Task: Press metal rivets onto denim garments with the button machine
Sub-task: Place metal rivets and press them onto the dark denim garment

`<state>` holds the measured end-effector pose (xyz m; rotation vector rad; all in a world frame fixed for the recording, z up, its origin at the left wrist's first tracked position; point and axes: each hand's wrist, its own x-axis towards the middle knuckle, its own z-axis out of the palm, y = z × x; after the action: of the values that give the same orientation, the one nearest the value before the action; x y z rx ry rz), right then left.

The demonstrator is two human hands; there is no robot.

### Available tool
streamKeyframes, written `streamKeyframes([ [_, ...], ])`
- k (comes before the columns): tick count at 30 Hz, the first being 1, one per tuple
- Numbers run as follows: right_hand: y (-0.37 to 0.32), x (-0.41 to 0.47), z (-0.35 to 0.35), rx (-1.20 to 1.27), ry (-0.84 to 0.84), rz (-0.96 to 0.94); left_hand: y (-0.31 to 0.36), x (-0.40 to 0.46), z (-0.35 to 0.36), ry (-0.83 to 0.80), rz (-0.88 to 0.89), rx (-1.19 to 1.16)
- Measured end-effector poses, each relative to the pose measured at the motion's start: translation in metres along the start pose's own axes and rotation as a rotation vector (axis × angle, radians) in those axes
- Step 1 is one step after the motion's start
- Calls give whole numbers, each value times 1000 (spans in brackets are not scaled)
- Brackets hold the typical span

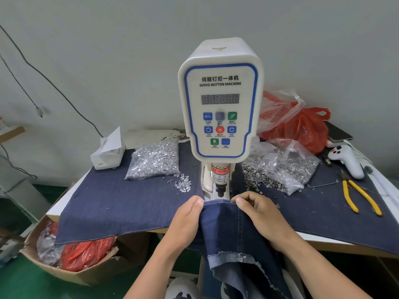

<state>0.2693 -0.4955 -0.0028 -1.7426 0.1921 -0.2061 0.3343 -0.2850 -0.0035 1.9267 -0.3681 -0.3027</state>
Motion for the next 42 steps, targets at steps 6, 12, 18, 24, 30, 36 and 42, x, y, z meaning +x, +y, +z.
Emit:
streamKeyframes([
  [6,-3,0,0,0,-9,9,-2,-1,0,-12,4,-18],
  [12,-9,-2,-1,-69,-36,-36,-1,-2,-3,-33,15,-21],
  [18,-14,-7,-1,-73,-101,-46,3,-7,-3,-52,9,-84],
  [24,-21,-17,-7,-238,-285,-118,7,-27,3,-79,111,39],
  [30,-20,-15,-3,-415,-224,-118,7,-31,-10,48,116,131],
  [36,-15,-4,24,-352,49,-175,-3,0,-47,359,-92,199],
  [42,-1,-7,22,-300,68,-213,-9,29,-44,404,-209,553],
])
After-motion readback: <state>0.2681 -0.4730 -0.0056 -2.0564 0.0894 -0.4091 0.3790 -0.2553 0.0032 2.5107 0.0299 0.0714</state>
